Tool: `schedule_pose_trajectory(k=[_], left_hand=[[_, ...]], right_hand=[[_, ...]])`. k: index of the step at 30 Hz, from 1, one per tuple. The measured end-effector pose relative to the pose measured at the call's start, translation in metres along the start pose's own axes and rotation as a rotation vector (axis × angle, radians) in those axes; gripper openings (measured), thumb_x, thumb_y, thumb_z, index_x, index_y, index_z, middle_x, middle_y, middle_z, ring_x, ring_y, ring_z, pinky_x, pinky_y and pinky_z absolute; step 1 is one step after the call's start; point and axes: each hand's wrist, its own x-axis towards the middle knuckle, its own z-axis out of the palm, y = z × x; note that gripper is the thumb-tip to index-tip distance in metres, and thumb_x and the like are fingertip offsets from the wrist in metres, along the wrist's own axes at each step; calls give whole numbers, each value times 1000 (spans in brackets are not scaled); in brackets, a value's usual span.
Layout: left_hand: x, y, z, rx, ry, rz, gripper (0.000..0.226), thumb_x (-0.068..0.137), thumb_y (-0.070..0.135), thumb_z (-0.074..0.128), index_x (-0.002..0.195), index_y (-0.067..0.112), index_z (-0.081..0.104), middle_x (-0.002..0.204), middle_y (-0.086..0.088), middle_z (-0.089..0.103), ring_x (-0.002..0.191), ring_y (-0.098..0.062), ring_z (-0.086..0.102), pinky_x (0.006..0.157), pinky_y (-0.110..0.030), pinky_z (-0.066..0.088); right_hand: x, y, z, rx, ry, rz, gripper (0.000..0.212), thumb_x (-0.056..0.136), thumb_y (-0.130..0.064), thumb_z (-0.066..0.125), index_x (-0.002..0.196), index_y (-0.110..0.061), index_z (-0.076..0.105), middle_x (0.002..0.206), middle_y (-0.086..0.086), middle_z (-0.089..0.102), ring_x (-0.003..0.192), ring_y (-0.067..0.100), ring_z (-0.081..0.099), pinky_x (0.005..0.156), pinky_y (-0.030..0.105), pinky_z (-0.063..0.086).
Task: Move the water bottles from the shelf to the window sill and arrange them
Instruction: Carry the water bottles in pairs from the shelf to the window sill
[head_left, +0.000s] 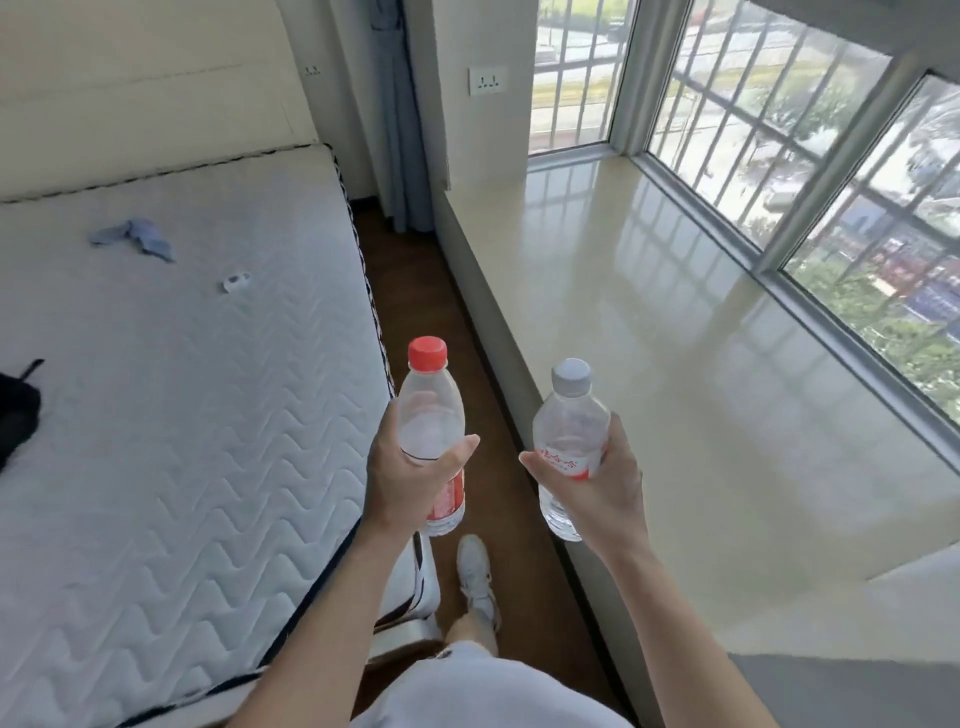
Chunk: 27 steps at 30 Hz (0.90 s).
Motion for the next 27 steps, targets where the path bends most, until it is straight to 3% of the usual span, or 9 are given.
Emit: schedule_pose_trajectory(k=[3,6,9,13,20,27], left_hand=[[51,-7,0,4,51,-32,86,61,59,71,136,33,40,127,11,50,116,-9,47,97,-30,41],[113,-8,-6,-44,85,-64,76,61,58,73,129,45,39,128,10,52,117,-13,50,99,-35,45],[178,-2,-16,-92,113,-38,60,63,54,74,112,56,40,115,21,53,111,-10,53,94,-26,44],[258,1,-27,-120,140,-29,63,62,50,76,115,49,43,111,21,54,107,-7,54,89,-18,41],[349,-7,-30,-129,155,-40,55,62,46,77,104,57,43,103,34,51,104,17,48,80,-7,37],[433,-19,-23,-120,187,-84,57,60,48,76,107,52,44,105,28,52,103,0,54,82,-11,41]], right_hand=[[50,-8,23,-25,-55,-27,59,66,-34,91,109,-24,53,99,-7,65,88,-3,62,66,5,47],[108,-22,51,-44,-89,-43,58,66,-33,92,108,-24,53,97,-8,66,86,-3,63,65,6,47],[168,-42,80,-52,-104,-54,57,66,-33,92,108,-25,54,94,-10,66,83,-1,64,66,12,50],[239,-67,120,-20,-126,-82,57,67,-30,92,110,-26,54,95,-12,67,86,4,66,71,19,53],[325,-85,172,-8,-170,-88,56,66,-34,91,108,-31,54,96,-11,67,86,3,66,69,13,51],[406,-86,213,-11,-214,-70,55,68,-31,92,108,-31,54,97,-11,68,88,5,67,75,23,53]])
